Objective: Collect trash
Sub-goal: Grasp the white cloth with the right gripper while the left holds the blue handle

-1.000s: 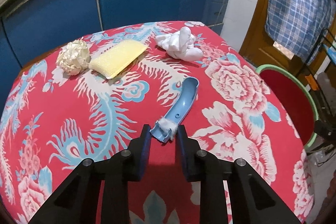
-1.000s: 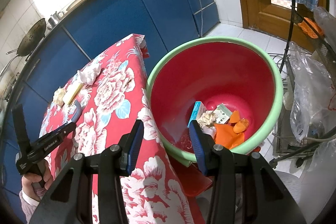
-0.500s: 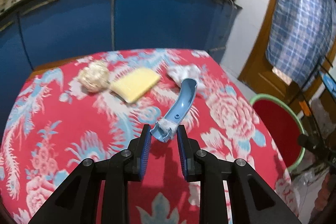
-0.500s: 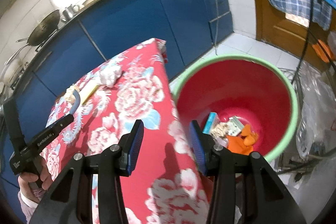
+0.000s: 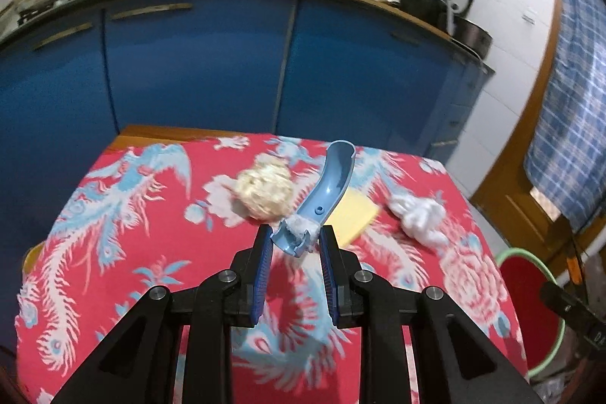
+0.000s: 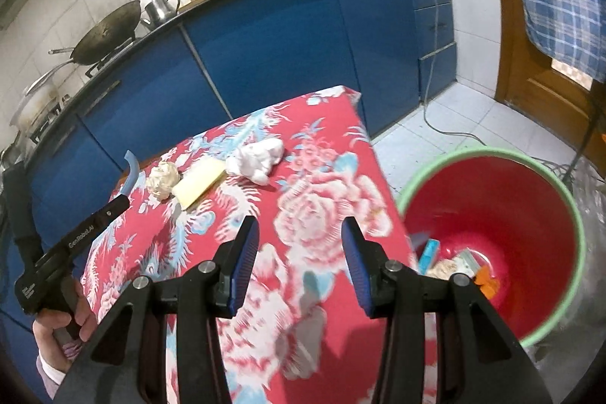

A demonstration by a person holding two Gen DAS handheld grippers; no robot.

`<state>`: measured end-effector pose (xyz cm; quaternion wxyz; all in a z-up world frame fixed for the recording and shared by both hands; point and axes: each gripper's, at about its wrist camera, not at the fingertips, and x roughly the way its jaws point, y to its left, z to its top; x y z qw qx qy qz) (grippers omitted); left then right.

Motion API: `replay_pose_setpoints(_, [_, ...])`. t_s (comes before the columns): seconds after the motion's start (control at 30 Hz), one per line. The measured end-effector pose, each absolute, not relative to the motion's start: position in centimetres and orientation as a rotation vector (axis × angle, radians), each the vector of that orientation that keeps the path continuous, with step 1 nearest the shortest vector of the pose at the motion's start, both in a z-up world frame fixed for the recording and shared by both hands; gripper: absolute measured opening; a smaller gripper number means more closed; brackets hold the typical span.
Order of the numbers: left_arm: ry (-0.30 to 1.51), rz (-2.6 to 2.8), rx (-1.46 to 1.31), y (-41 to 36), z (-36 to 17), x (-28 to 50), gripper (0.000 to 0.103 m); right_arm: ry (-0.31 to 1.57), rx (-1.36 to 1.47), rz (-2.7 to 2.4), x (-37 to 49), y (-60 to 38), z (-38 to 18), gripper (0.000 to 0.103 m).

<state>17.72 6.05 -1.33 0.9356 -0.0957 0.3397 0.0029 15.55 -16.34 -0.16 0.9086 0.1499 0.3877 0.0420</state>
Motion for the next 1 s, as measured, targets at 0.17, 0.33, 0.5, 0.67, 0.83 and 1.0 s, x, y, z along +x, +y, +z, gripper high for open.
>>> replay_pose_setpoints(0.17, [0.681,0.049,-0.217,7.5,-2.0,18.4,0.025,0.816,0.292,0.093,18.5,-14.4,-1.3,0.047])
replay_pose_setpoints(0.33, [0.701,0.074,-0.262,8.9,-3.7,19.2,0.025,0.844,0.27,0.092,21.5,-12.9,-2.8,0.047])
replay_pose_setpoints(0.5, [0.717,0.087,-0.289,9.7,-4.7,19.6,0.025,0.88,0.224,0.099,23.9,-11.6,-4.5,0.047])
replay_pose_setpoints(0.67, [0.73,0.086,-0.295,10.0,-5.4,19.8,0.025,0.911,0.195,0.108,25.8,-10.7,-5.9,0.047])
replay_pose_setpoints(0.83, [0.733,0.076,-0.287,9.7,-5.5,19.9,0.025,0.916,0.174,0.122,27.1,-10.0,-6.6,0.047])
replay_pose_setpoints(1.0, [0.736,0.07,-0.283,9.5,-5.6,19.8,0.025,0.93,0.157,0.126,28.0,-9.4,-7.3,0.042])
